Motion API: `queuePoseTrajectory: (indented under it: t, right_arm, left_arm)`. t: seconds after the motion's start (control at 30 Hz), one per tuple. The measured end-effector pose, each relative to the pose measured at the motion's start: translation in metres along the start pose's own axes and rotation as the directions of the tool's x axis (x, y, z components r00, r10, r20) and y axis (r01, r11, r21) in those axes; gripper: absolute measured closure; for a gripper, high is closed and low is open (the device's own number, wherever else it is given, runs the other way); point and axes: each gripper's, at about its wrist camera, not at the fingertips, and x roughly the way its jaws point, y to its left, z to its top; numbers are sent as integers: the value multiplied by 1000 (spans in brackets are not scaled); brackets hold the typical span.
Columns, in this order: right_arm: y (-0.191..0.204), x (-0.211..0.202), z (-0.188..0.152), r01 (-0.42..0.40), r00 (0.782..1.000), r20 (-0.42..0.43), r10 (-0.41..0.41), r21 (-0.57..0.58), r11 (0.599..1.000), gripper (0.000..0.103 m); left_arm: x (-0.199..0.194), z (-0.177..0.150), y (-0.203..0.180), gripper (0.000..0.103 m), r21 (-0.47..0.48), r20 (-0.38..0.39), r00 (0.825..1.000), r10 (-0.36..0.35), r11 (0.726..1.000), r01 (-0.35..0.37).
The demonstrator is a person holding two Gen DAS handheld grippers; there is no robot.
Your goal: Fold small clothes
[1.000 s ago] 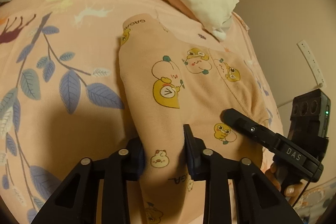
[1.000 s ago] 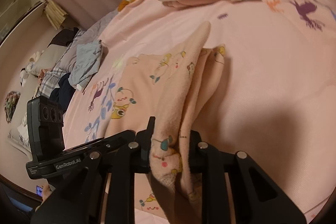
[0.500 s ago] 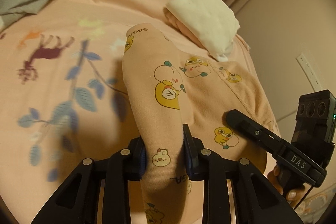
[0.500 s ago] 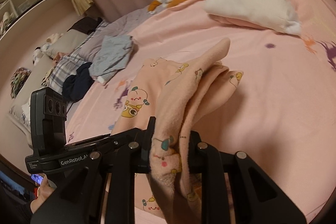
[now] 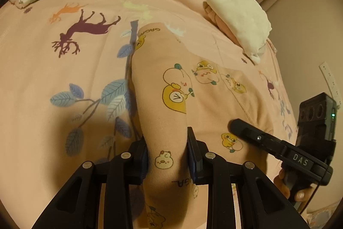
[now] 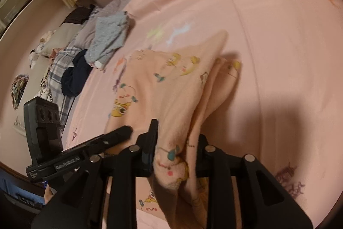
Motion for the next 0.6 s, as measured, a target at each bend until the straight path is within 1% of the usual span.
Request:
queuePoseTrajectory:
  t: [0.03, 0.07, 0.1, 0.13, 0.17, 0.2, 0.27, 0.33, 0.4, 0.43, 0.47, 0.5, 0.53, 0.57, 0.6]
  right_arm:
    - [-4, -1, -1, 21, 1000, -7, -21, 10, 1000, 67]
    - [-8, -3, -2, 41, 999, -11, -41, 18, 999, 54]
    - [-13, -5, -4, 72, 997, -11, -71, 30, 997, 48]
    - [-17, -9, -6, 93, 996, -3, -93, 37, 995, 42]
    - [-19, -14, -7, 106, 994, 9, -107, 36, 994, 42]
    - [-18, -20, -9, 133, 991, 25, -134, 27, 991, 41]
    - [-14, -34, -12, 203, 976, 85, -201, -19, 979, 41]
    - [0, -48, -17, 259, 957, 158, -243, -89, 962, 41]
    - [16, -58, -21, 278, 946, 213, -243, -158, 947, 45]
    - [22, -61, -23, 275, 945, 231, -231, -185, 943, 49]
    - [28, -64, -25, 270, 945, 246, -216, -215, 939, 58]
    - [36, -66, -28, 266, 946, 255, -202, -246, 932, 63]
    - [38, -66, -29, 263, 946, 256, -196, -260, 929, 71]
    - [41, -66, -31, 255, 949, 253, -187, -274, 927, 76]
    - [43, -63, -33, 243, 955, 241, -175, -289, 926, 77]
  left_arm:
    - [-1, -2, 0, 73, 5, 1, 1000, 6, 1000, -6]
    - [-1, -3, 0, 67, 9, 1, 1000, 15, 1000, -15]
    - [-2, -5, 1, 64, 13, 4, 999, 37, 999, -37]
    - [-2, -5, 1, 56, 15, 7, 999, 54, 998, -54]
    - [-4, -7, 3, 48, 15, 14, 997, 75, 997, -76]
    - [-7, -9, 3, 46, 15, 27, 995, 99, 995, -100]
    - [-18, -12, 2, 44, 30, 64, 988, 141, 989, -144]
    - [-29, -16, -2, 44, 53, 105, 979, 175, 982, -181]
    - [-39, -20, -7, 44, 76, 145, 969, 201, 974, -214]
    - [-44, -22, -10, 44, 91, 167, 964, 208, 970, -225]
    - [-48, -25, -13, 44, 103, 184, 959, 215, 966, -237]
    - [-52, -28, -16, 45, 117, 201, 955, 218, 963, -244]
    - [-54, -31, -19, 47, 133, 215, 952, 219, 959, -251]
    - [-55, -33, -23, 52, 148, 223, 949, 221, 955, -257]
    - [-55, -36, -26, 54, 166, 227, 949, 220, 951, -260]
